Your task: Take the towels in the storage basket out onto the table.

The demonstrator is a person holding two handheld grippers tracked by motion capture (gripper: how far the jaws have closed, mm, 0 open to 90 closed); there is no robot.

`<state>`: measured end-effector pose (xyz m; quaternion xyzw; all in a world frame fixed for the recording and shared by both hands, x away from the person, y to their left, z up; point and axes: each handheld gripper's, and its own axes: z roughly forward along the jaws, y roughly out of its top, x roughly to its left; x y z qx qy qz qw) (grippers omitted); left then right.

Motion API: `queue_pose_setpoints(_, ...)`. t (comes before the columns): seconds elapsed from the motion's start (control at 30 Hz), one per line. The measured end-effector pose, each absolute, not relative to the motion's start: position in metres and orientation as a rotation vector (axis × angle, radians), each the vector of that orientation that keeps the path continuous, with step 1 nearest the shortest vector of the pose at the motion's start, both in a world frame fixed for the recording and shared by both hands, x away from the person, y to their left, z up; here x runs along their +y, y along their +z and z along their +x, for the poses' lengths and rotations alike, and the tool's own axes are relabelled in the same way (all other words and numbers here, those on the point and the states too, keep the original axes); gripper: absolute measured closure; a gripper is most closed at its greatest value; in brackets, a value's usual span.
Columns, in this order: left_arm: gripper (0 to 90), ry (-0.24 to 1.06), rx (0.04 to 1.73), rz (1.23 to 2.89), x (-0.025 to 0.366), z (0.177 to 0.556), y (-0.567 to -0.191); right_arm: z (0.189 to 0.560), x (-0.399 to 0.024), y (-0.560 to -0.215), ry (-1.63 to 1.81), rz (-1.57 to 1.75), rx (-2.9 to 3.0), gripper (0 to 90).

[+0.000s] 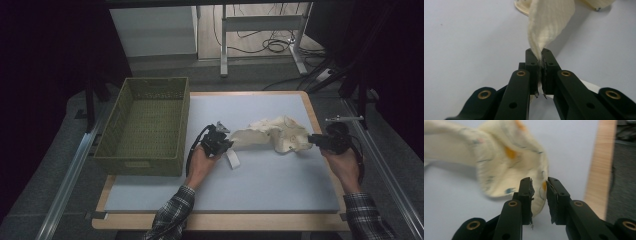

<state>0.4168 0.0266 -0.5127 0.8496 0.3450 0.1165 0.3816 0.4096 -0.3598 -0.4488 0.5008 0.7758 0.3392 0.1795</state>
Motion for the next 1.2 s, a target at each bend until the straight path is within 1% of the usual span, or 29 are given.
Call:
queue_pose_setpoints(0.1,85.1,0.292,0.878,2.174,0.025,0.417,-0.514,0.401,-0.350,-0.451,0.984,1.377,2.250,73.5)
queue_pose_setpoints(0.23,83.8,0.276,0.884,2.161,0.025,0.417,-0.517,0.393,-0.309,-0.466,1.066,1.279,2.384,73.1)
queue_pose_setpoints(0.27,83.6,0.276,0.884,2.161,0.025,0.417,-0.517,0.393,-0.309,-0.466,1.066,1.279,2.384,73.1)
queue_pose_setpoints(0.3,83.6,0.269,0.888,2.154,0.026,0.417,-0.517,0.396,-0.291,-0.471,1.071,1.229,2.419,72.0)
queue_pose_setpoints(0.47,83.7,0.258,0.882,2.146,0.027,0.416,-0.517,0.413,-0.256,-0.481,1.069,1.172,2.449,69.2)
queue_pose_setpoints(0.63,83.7,0.250,0.870,2.151,0.026,0.415,-0.518,0.436,-0.244,-0.496,1.024,1.196,2.397,65.0)
queue_pose_setpoints(0.8,83.7,0.237,0.868,2.147,0.025,0.416,-0.519,0.446,-0.242,-0.504,1.010,1.218,2.352,64.9)
queue_pose_setpoints(0.83,83.7,0.234,0.867,2.147,0.025,0.416,-0.520,0.450,-0.240,-0.506,0.989,1.211,2.338,70.0)
queue_pose_setpoints(0.87,83.7,0.230,0.866,2.145,0.025,0.416,-0.520,0.450,-0.240,-0.506,0.989,1.211,2.338,70.0)
queue_pose_setpoints(0.9,83.7,0.228,0.865,2.142,0.025,0.416,-0.521,0.452,-0.240,-0.507,0.995,1.210,2.330,80.0)
queue_pose_setpoints(0.93,83.8,0.228,0.865,2.142,0.025,0.416,-0.521,0.452,-0.240,-0.507,0.995,1.210,2.330,80.0)
queue_pose_setpoints(0.97,83.8,0.228,0.866,2.142,0.025,0.416,-0.521,0.453,-0.239,-0.507,0.998,1.206,2.331,84.1)
queue_pose_setpoints(1.0,83.9,0.227,0.864,2.143,0.025,0.417,-0.521,0.453,-0.239,-0.507,0.997,1.199,2.331,86.1)
queue_pose_setpoints(1.07,84.1,0.228,0.865,2.143,0.024,0.417,-0.522,0.450,-0.239,-0.505,0.998,1.187,2.332,87.5)
queue_pose_setpoints(1.2,84.8,0.240,0.869,2.140,0.025,0.416,-0.521,0.442,-0.244,-0.497,1.025,1.179,2.345,87.6)
